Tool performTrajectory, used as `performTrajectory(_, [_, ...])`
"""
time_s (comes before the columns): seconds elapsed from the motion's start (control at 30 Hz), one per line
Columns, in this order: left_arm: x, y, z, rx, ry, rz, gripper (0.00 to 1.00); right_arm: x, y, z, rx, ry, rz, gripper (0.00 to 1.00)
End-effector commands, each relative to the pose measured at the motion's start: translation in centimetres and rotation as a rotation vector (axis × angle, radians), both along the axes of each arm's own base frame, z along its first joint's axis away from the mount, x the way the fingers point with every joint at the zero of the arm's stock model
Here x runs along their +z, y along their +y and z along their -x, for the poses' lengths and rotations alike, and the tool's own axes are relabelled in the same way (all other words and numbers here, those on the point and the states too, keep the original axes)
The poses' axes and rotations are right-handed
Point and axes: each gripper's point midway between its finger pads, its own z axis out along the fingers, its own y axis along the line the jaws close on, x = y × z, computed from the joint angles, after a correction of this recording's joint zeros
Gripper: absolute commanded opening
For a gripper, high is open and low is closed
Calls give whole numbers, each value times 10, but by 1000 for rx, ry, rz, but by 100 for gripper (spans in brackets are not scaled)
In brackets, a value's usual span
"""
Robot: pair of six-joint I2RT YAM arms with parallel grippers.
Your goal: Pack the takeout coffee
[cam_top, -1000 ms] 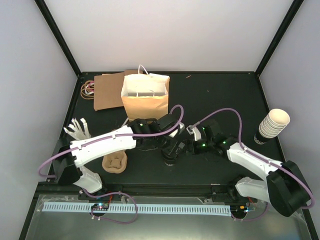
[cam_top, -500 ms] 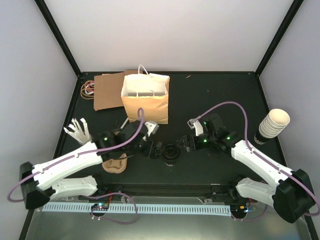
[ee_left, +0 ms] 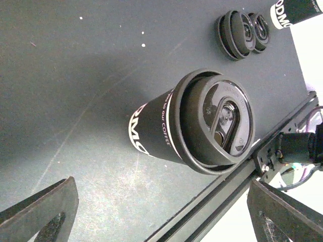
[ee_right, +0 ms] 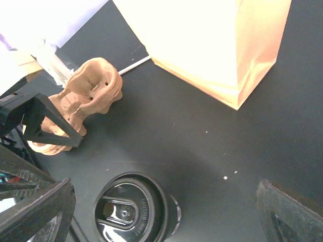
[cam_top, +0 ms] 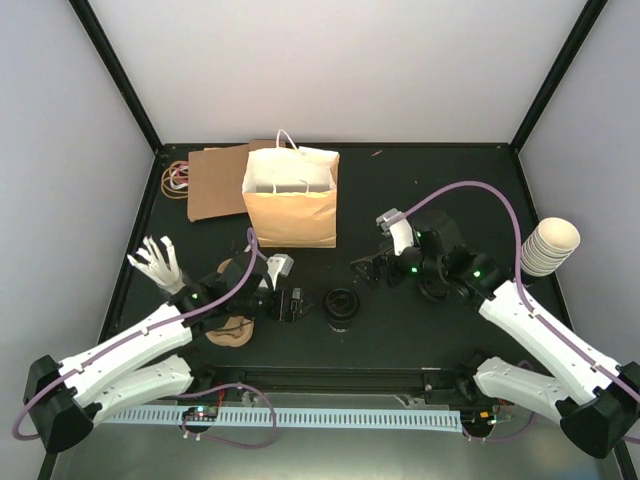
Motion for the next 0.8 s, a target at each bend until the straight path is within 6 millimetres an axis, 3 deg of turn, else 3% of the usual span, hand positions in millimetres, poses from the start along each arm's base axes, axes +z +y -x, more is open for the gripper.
performTrajectory(0.0, [4, -9, 1, -14, 26, 92, 92, 11, -4, -7, 53, -172, 60, 100])
performTrajectory(0.13, [-8, -9, 1, -17, 61, 123, 83, 24, 11, -4, 118, -217, -21, 100])
performTrajectory(0.23, [-12, -12, 1, -34, 87, 141, 77, 28, 11, -16, 63, -203, -9, 100])
performTrajectory(0.37, [-21, -19, 6, -76, 143, 150, 70, 12, 3, -37, -78, -72, 53, 100])
performTrajectory(0.57, [-33, -28, 8, -100, 186, 182, 55, -26, 15, -21, 43, 54, 154, 98])
performTrajectory(0.77, [-33, -33, 2, -104, 178, 189, 51, -41, 22, 5, 115, 41, 257, 94])
